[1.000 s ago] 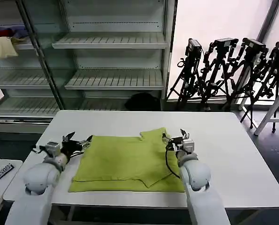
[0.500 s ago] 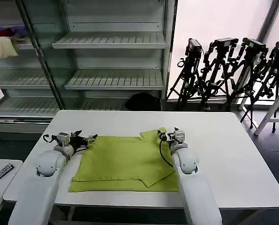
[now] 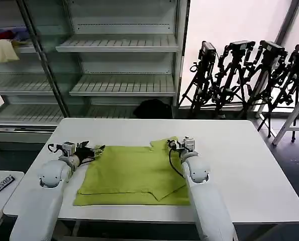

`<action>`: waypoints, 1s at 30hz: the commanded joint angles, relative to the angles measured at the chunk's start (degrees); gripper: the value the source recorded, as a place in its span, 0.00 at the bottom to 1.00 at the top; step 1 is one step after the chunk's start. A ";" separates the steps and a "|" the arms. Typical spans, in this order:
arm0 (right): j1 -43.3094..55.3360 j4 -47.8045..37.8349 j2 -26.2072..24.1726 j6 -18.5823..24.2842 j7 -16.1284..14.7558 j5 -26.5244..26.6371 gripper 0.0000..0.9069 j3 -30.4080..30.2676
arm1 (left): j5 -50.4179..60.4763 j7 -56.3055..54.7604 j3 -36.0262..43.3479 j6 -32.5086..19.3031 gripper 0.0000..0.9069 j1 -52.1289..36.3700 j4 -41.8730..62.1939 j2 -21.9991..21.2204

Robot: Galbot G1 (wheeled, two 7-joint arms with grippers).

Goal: Fold and organize the clothes.

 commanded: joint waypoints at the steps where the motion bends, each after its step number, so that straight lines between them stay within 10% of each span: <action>1: 0.04 -1.25 0.38 0.03 -0.30 -1.32 0.94 -0.45 | 0.08 0.48 -0.03 0.06 1.00 0.36 0.81 -0.15; 5: -0.59 -0.94 0.35 0.04 -0.55 -1.78 0.42 -0.60 | -0.04 0.60 -0.28 0.06 0.82 0.87 0.67 -0.26; 6: -0.85 -0.66 0.26 0.03 -0.60 -1.93 0.19 -0.79 | -0.02 0.59 -0.28 0.06 0.56 0.95 0.66 -0.31; 9: -1.19 -0.44 0.26 0.02 -0.77 -2.31 0.02 -0.89 | -0.78 0.69 -0.37 0.08 0.38 1.14 0.68 -0.49; 15: -1.68 0.09 0.32 0.02 -1.21 -3.17 0.00 -1.13 | -1.22 0.97 -0.38 0.10 0.02 1.14 1.45 -0.88; 30: -2.99 7.40 -0.43 -0.02 -0.49 2.37 0.00 -1.80 | -4.46 0.17 -1.74 0.04 0.01 1.23 -0.49 -0.82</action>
